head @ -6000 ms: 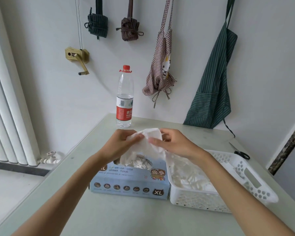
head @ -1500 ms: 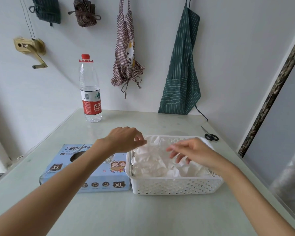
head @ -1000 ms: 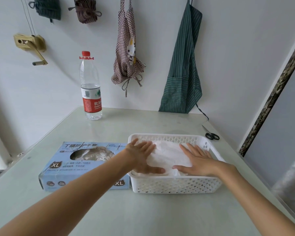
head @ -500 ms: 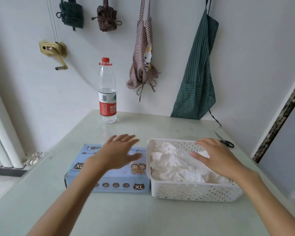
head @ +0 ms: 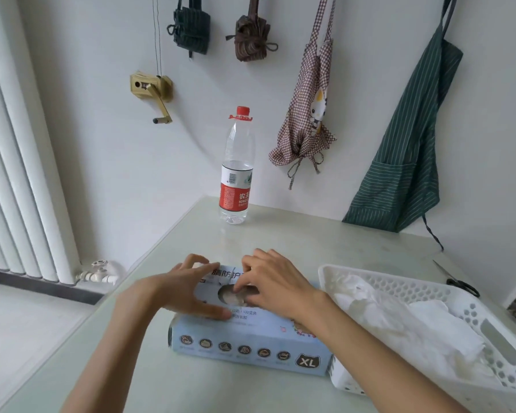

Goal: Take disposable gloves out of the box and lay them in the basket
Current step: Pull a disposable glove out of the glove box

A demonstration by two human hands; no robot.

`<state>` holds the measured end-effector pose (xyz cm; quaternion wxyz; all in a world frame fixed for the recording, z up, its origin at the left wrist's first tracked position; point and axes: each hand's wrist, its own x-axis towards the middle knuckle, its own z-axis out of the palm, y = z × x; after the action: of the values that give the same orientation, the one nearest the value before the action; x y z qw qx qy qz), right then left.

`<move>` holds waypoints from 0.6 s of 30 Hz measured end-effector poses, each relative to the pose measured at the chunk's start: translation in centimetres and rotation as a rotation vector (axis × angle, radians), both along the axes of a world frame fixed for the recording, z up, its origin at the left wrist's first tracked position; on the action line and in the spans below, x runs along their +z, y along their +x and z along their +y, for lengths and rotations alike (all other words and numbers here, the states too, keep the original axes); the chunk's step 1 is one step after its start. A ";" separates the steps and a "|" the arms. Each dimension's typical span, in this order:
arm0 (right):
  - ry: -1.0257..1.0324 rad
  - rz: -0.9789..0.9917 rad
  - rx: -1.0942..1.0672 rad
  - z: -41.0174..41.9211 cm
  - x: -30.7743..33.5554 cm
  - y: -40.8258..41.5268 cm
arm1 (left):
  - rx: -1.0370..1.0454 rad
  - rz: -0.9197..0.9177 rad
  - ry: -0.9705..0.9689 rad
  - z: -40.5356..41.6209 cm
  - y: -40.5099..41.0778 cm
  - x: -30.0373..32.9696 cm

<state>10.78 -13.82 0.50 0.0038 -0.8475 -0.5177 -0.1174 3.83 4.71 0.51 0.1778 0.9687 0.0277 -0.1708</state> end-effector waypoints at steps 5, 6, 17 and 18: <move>0.058 0.251 -0.113 0.2 1.1 -0.5 | -0.003 -0.009 0.068 -0.1 0.5 0.0; 0.125 0.367 -0.162 -0.3 1.5 -0.7 | -0.006 -0.010 0.076 0.0 0.5 0.0; 0.772 0.657 -0.374 -2.8 0.9 -2.2 | -0.034 -0.474 -0.169 -1.9 0.8 1.5; 0.797 0.670 -0.378 -2.6 0.7 -2.1 | -0.034 -0.518 -0.220 -2.3 1.2 1.4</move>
<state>8.67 -16.47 1.23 0.4676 -0.8495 -0.2427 -0.0269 5.00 2.41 1.87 0.2803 0.9552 -0.0536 0.0778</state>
